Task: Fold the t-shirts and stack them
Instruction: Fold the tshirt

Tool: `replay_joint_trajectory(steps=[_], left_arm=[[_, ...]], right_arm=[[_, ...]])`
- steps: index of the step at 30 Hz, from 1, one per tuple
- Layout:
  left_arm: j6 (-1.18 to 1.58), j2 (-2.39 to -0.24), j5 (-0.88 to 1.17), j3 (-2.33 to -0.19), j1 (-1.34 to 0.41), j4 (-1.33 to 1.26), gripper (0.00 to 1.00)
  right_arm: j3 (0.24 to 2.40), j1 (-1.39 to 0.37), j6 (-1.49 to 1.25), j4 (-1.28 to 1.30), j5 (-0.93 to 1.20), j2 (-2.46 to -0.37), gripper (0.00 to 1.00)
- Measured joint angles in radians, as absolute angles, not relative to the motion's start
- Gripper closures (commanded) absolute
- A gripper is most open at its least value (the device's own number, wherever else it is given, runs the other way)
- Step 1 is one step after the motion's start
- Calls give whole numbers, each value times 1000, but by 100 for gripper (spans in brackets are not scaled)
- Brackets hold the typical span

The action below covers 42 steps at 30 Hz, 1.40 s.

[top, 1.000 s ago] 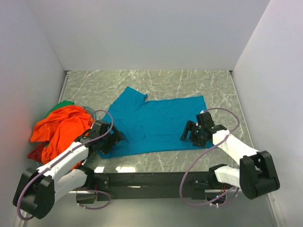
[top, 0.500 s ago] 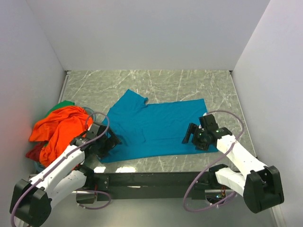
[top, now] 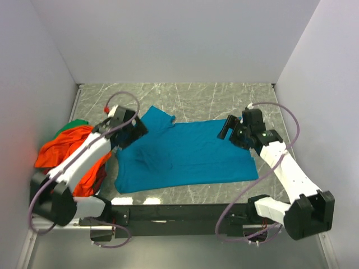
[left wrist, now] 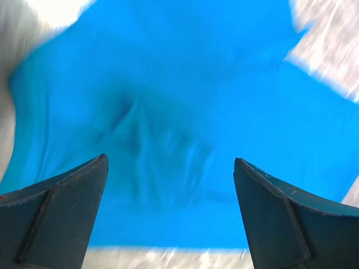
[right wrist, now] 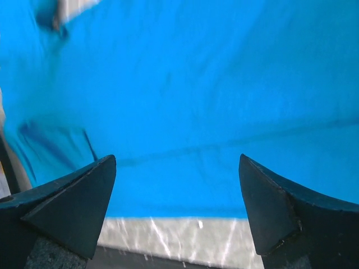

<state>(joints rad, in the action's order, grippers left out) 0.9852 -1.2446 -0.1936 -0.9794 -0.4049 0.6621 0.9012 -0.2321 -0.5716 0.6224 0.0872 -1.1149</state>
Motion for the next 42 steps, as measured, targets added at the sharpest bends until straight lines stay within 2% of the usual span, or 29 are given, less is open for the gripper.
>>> replay_joint_trajectory(steps=[6,14,21,29,39,42], left_arm=[[882,-1560,-216,-1275,-334,597,1],[761,-2036,-223,-1783,-303,619,1],[651,-2381,-223,-2182,-303,700,9],[554,-2505,-159,-2239,-290,710,39],[517,-2539,-128,-2294,-286,731,59],[508,-2549,-124,-2303,-287,735,62]], right_arm=[[1017,-136,-554,554,65,-1283,4],[1161,-66,-526,527,-27,-1484,4],[1224,-54,-514,522,-63,-1597,4],[1229,-50,-507,514,-58,-1629,4],[1229,-42,-504,508,-38,-1639,5],[1229,-41,-504,507,-33,-1642,5]])
